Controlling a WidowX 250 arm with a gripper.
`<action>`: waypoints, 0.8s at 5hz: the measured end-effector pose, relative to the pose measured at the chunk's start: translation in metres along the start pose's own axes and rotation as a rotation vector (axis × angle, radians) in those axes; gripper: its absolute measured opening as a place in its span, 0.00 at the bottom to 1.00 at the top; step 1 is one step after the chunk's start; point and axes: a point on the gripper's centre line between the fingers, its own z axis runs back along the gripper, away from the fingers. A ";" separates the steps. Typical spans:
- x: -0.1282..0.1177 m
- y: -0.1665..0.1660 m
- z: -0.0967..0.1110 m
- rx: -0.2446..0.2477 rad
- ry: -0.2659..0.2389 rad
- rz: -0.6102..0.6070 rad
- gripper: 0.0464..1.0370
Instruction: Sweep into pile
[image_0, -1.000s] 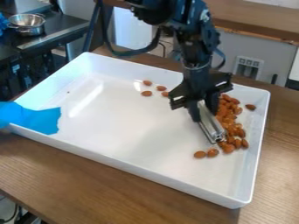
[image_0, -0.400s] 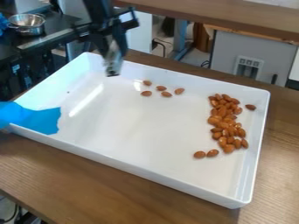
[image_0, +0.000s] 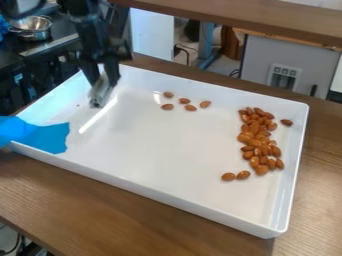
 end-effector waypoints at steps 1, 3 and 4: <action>-0.001 -0.006 -0.027 0.036 -0.009 -0.046 0.32; 0.001 -0.027 -0.047 0.055 -0.029 -0.088 0.32; 0.006 -0.039 -0.050 0.054 -0.033 -0.091 0.32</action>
